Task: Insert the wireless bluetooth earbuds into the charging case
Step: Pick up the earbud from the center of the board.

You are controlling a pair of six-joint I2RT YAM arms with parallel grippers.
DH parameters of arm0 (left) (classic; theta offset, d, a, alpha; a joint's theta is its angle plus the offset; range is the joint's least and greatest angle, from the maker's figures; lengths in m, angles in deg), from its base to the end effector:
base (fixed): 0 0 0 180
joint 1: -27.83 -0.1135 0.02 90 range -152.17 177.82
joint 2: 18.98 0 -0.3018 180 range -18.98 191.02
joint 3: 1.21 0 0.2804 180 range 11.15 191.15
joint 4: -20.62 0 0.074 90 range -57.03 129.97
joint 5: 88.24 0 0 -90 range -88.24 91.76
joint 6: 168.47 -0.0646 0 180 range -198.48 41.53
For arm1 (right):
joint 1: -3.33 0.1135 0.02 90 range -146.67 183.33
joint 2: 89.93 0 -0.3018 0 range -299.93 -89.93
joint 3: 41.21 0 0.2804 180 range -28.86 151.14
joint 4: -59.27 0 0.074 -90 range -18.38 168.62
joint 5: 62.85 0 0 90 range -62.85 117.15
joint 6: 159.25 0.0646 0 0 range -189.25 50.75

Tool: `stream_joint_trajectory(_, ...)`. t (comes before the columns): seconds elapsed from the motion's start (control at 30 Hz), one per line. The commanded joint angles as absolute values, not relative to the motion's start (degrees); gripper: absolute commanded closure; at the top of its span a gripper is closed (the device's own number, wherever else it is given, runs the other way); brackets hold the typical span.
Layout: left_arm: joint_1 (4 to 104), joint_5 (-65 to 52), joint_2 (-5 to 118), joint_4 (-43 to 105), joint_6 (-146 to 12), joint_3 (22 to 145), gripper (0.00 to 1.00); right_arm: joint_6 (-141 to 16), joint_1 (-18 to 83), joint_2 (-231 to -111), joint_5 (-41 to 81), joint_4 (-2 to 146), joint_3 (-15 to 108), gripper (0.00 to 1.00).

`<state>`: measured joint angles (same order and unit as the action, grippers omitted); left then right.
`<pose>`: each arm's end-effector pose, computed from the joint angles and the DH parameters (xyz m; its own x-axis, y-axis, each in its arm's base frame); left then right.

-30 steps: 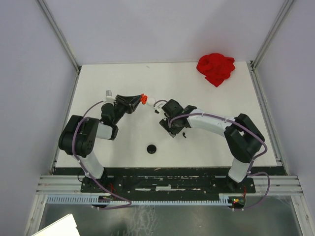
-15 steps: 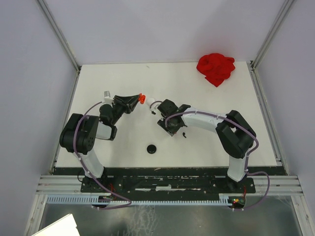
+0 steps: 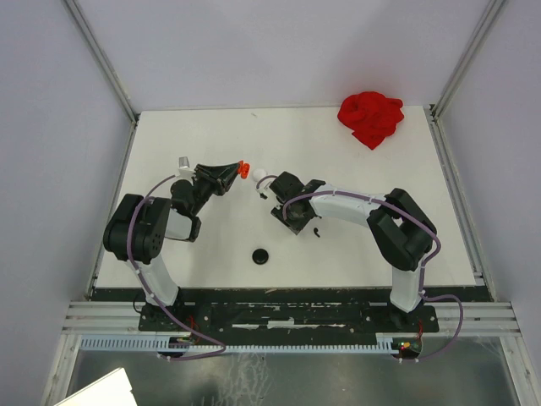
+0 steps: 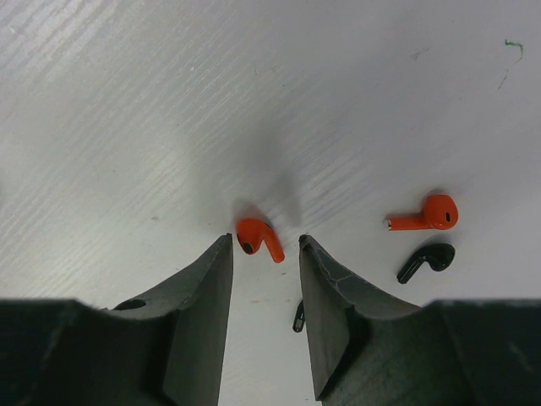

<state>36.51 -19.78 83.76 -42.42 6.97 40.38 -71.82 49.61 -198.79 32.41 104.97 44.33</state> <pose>0.3482 -0.0772 0.1667 -0.4989 -0.8618 -0.0915 0.0725 0.0637 -0.9953 0.2977 0.3028 0.1589 -0.6134 -0.7061 -0.3538 -0.7252 0.6810 -0.1016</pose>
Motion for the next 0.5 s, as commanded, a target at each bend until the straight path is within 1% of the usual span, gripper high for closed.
stream_joint_trajectory(0.0,36.13,-20.93,84.42,-46.97,8.97,40.12,0.97,-72.57,49.82,-199.34,33.05,104.73,46.90,0.55)
stream_joint_trajectory(0.47,36.06,-20.91,84.52,-47.27,9.15,39.93,0.97,-72.68,49.84,-200.40,32.20,104.93,47.51,0.59)
